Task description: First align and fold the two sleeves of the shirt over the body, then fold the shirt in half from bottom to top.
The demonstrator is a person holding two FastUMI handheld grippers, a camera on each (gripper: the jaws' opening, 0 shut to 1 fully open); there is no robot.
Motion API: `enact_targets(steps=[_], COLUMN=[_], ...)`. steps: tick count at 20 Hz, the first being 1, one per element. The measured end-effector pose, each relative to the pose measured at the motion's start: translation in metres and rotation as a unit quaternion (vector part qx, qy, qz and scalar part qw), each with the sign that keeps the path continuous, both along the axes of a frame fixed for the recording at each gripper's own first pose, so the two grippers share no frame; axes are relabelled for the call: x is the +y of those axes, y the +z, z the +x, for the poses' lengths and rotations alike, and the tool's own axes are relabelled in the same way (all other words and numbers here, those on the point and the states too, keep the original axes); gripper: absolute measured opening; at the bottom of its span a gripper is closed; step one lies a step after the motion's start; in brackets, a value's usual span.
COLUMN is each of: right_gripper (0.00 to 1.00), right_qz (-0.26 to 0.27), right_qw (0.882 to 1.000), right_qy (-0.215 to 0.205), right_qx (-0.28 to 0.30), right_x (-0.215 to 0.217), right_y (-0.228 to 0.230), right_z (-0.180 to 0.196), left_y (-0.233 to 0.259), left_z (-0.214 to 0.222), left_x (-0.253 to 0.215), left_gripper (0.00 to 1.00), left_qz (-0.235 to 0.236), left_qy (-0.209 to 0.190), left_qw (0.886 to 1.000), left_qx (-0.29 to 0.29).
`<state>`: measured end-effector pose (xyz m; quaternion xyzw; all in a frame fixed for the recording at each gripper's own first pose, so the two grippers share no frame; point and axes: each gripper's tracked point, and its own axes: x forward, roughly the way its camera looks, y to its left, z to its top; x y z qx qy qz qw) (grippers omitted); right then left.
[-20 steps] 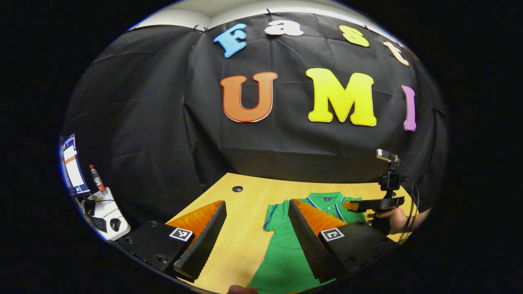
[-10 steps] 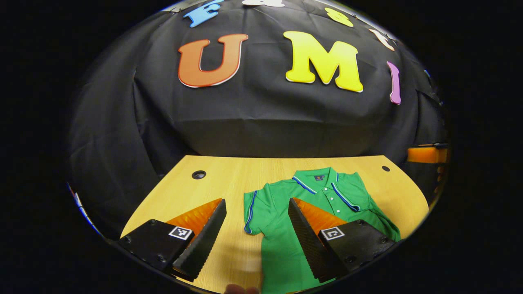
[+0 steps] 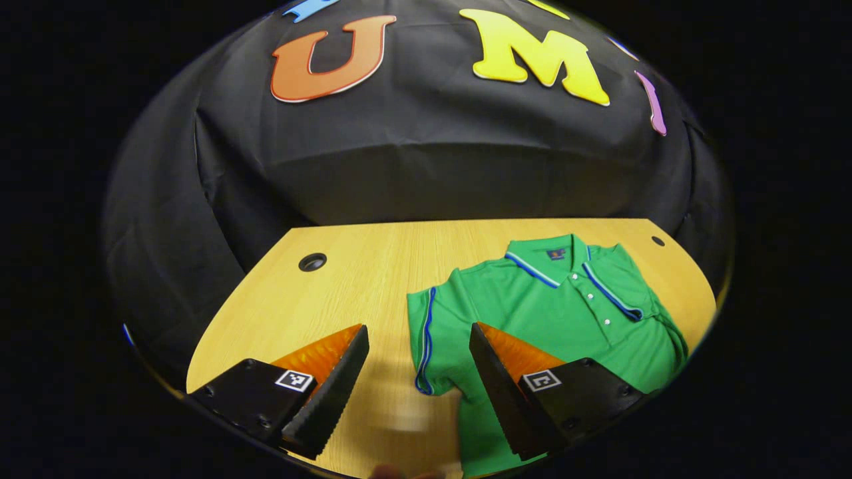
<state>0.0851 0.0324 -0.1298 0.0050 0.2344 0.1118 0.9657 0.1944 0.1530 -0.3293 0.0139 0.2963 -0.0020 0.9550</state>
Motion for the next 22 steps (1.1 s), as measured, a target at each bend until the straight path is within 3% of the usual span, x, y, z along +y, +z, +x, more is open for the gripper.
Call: enact_targets(steps=[3, 9, 10, 11, 12, 16, 20, 21, 22], right_gripper=[0.94, 0.97, 0.94, 0.97, 0.97, 0.97, 0.97, 0.94, 0.98], right_qz=[-0.006, 0.022, 0.022, 0.023, 0.026, 0.032, 0.025, 0.024, 0.025], right_qw=[1.0, 0.998, 0.998, 0.998, 0.997, 0.996, 0.996, 0.996, 0.996], right_qy=[-0.01, -0.029, -0.029, -0.027, -0.027, -0.032, -0.041, -0.047, -0.051], right_qx=[0.025, 0.054, 0.057, 0.058, 0.061, 0.071, 0.07, 0.068, 0.066], right_x=[-0.003, 0.001, 0.003, 0.005, 0.007, 0.007, 0.0, -0.003, -0.005], right_y=[-0.019, -0.035, -0.038, -0.039, -0.04, -0.048, -0.05, -0.05, -0.05], right_z=[-0.011, -0.024, -0.025, -0.025, -0.024, -0.025, -0.026, -0.026, -0.026], left_y=[-0.022, -0.037, -0.041, -0.046, -0.051, -0.053, -0.042, -0.033, -0.023], left_z=[0.009, 0.02, 0.02, 0.019, 0.018, 0.021, 0.023, 0.023, 0.026], left_x=[0.003, 0.005, 0.007, 0.008, 0.01, 0.011, 0.006, 0.004, 0.004], left_gripper=[0.98, 0.79, 0.67, 0.67, 0.46, 0.22, 0.05, 0.04, 0.04], left_qz=[0.01, -0.012, -0.013, -0.011, -0.01, -0.015, -0.037, -0.048, -0.055], left_qy=[-0.01, -0.001, -0.001, -0.001, -0.001, -0.006, -0.012, -0.012, -0.012], left_qw=[1.0, 0.999, 0.999, 0.999, 0.998, 0.998, 0.998, 0.998, 0.998], left_qx=[0.02, 0.034, 0.041, 0.051, 0.058, 0.061, 0.056, 0.048, 0.04])
